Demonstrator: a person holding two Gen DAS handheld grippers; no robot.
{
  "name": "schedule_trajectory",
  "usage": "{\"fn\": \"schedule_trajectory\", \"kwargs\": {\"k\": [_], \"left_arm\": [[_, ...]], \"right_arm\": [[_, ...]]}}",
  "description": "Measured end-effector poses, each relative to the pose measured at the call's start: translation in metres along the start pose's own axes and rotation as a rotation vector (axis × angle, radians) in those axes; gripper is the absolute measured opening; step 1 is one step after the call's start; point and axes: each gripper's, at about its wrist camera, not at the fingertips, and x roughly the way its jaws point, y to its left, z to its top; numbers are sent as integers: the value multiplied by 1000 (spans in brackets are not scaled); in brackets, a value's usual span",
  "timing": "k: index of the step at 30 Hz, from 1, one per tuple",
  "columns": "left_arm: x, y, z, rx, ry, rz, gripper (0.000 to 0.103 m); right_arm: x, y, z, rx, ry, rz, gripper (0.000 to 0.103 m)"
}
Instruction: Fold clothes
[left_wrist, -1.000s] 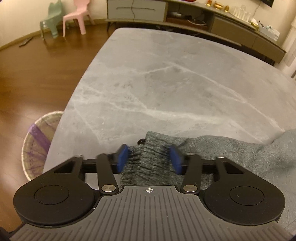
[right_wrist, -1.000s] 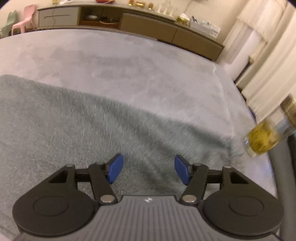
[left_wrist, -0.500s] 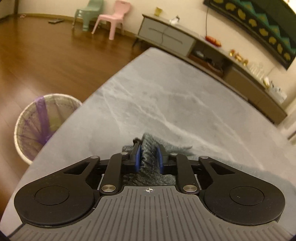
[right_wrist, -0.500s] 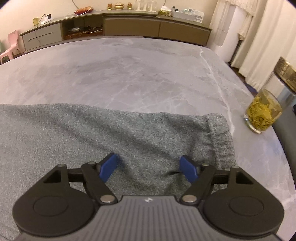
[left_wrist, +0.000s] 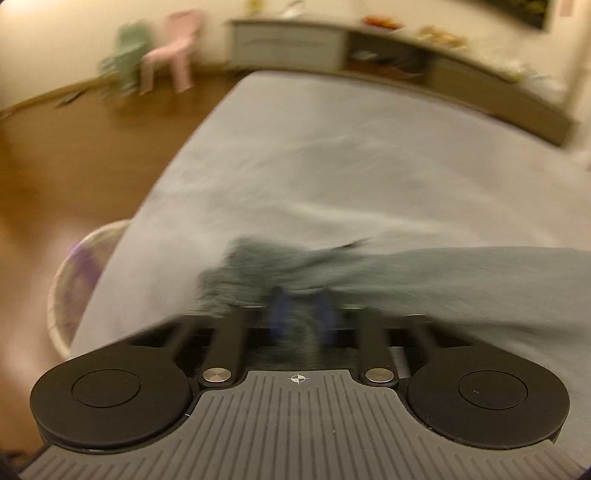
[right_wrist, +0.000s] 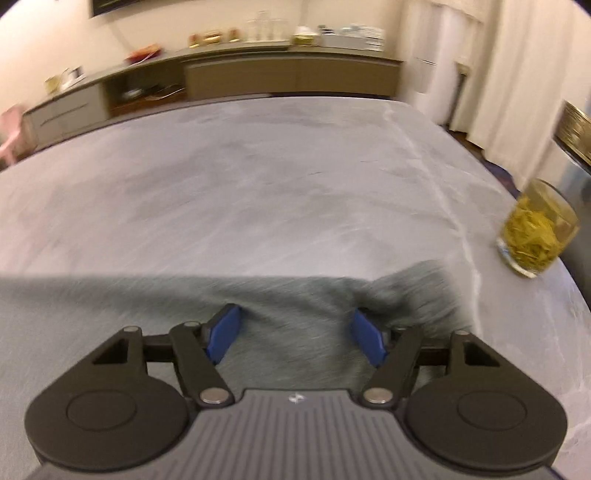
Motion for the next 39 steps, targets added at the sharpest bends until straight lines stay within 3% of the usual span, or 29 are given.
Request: {"fn": "schedule_trajectory", "kwargs": {"k": [2, 3, 4, 5, 6, 10, 12, 13, 14, 16, 18, 19, 22, 24, 25, 26, 30, 31, 33, 36, 39], "left_arm": [[3, -1, 6, -24, 6, 23, 0], [0, -3, 8, -24, 6, 28, 0], [-10, -6, 5, -19, -9, 17, 5], [-23, -9, 0, -14, -27, 2, 17], [-38, -12, -4, -9, -45, -26, 20], [-76, -15, -36, 32, -31, -165, 24], [-67, -11, -52, 44, 19, -118, 23], [-60, -6, -59, 38, 42, -78, 11], [-60, -1, -63, 3, 38, -82, 8], [-66, 11, -69, -80, 17, -110, 7], [-76, 17, -76, -123, -8, -142, 14], [-84, 15, -81, -115, -23, -161, 19], [-107, 10, -98, -81, -50, -217, 22], [-105, 8, -109, -42, -14, -184, 23], [-101, 9, -115, -24, 8, -151, 17], [-101, 10, -117, -19, -3, -149, 17], [-104, 23, -120, -86, 4, -178, 14], [-103, 23, -120, -89, 4, -180, 13], [-103, 17, -118, -71, 14, -183, 21], [-101, 6, -115, 4, 19, -145, 24], [-90, 9, -104, 14, 10, -103, 13]], "right_arm": [[1, -5, 0, 23, -8, 0, 68], [-2, -3, -1, 25, -8, -18, 62], [-11, 0, -3, 23, -25, -11, 61], [-19, 3, -4, 20, -44, -2, 61], [-28, 7, -6, 17, -63, 8, 61], [-53, 44, -30, -88, -51, 204, 62], [-48, 72, -43, -193, 11, 274, 60], [-43, 85, -49, -262, 35, 257, 59], [-40, 93, -54, -309, 23, 222, 67], [-39, 91, -53, -301, 33, 196, 71], [-44, 86, -55, -281, 10, 166, 64], [-47, 84, -56, -271, -2, 150, 61], [-66, 95, -60, -282, -64, 243, 61], [-66, 112, -70, -344, -40, 292, 61], [-62, 122, -78, -394, -8, 307, 61], [-60, 128, -85, -420, -16, 290, 68], [-59, 116, -84, -348, 21, 248, 76], [-59, 113, -85, -330, 23, 245, 76], [-65, 117, -88, -324, 22, 232, 72], [-66, 124, -88, -307, 31, 228, 76], [-57, 128, -81, -285, 38, 227, 83]]}}
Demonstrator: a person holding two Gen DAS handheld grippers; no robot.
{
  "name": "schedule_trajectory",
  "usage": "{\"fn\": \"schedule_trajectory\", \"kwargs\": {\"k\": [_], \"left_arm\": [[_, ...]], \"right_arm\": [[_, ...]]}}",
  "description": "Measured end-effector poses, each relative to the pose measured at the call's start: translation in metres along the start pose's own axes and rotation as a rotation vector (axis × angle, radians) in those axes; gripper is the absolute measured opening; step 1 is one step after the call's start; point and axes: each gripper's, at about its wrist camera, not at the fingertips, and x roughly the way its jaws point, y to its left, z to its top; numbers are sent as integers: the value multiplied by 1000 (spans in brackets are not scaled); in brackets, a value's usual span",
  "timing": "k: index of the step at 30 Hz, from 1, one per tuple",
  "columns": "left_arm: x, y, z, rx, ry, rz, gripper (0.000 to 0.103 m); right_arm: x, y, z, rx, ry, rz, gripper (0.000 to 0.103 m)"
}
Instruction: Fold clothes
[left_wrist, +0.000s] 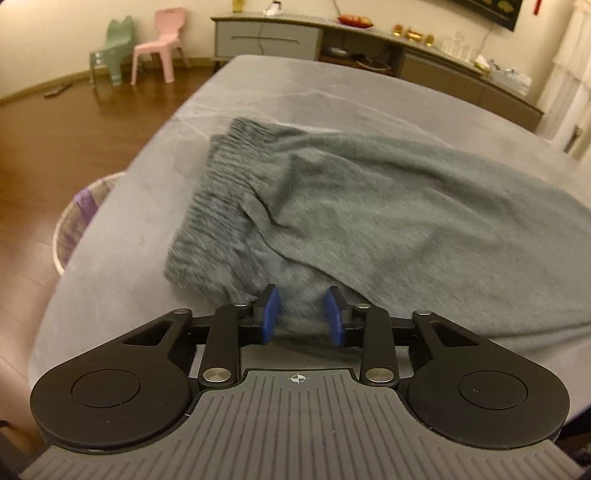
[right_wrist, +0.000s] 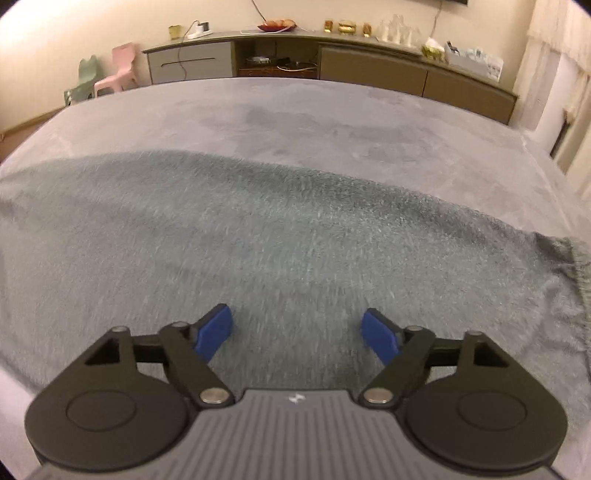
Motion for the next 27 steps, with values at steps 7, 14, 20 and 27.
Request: {"fn": "schedule_trajectory", "kwargs": {"k": [7, 14, 20, 27], "left_arm": [[37, 29, 43, -54, -37, 25, 11], [37, 33, 52, -14, 21, 50, 11], [-2, -13, 50, 109, -55, 82, 24], [50, -77, 56, 237, 53, -44, 28]], "right_arm": [[38, 8, 41, -20, -66, 19, 86], [25, -12, 32, 6, -10, -6, 85], [-17, -50, 1, 72, -19, -93, 79], [-3, -79, 4, 130, 55, -103, 82]]}}
